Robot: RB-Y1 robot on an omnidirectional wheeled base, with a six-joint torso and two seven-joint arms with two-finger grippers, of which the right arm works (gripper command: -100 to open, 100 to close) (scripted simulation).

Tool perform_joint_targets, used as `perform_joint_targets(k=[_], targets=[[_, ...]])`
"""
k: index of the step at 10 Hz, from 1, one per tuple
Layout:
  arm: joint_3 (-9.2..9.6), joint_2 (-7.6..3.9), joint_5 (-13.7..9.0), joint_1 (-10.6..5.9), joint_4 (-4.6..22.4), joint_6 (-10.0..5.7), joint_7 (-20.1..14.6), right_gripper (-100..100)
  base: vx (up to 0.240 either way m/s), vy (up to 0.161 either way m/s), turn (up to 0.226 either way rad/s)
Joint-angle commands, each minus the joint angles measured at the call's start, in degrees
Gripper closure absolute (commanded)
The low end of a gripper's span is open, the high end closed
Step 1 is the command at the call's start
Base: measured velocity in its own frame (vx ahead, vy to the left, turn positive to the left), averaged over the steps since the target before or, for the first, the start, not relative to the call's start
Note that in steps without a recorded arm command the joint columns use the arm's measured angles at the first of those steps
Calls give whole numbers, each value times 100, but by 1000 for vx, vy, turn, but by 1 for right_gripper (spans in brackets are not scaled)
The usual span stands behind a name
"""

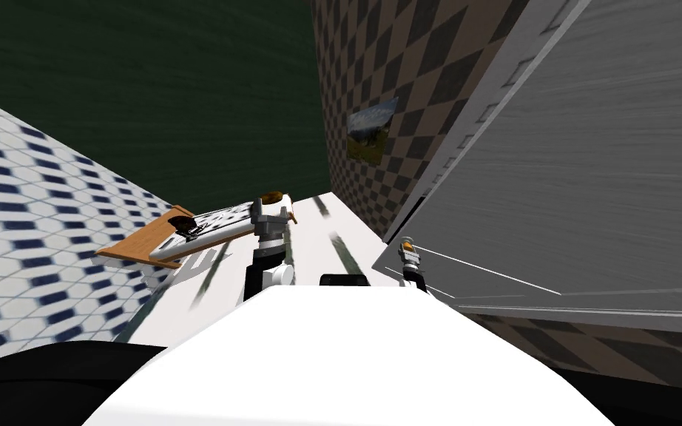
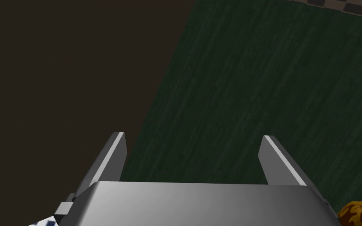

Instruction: Pull the door open

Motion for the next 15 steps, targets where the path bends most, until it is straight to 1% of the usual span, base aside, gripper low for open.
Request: perform_joint_targets(k=[1,2,3,10,11,12,13,15], targets=[[0,0,0,0,0,0,0,100,-85,13,13],[122,-35,72,62,-38,-27,-90,100,-161,-4,54],[151,-48,89,76,-49,-37,-113,100,-189,-26,56],[621,-255,375,293,-243,-197,-490,100,-200,-16,55],[573,-240,349,261,-240,-171,-440,100,-100,5,13],[675,-296,410,333,-258,-234,-537,100,-124,-23,92],[700,-316,426,351,-263,-256,-565,100,-159,-31,79],[822,-406,502,433,-289,-358,-694,100,-201,-23,72]])
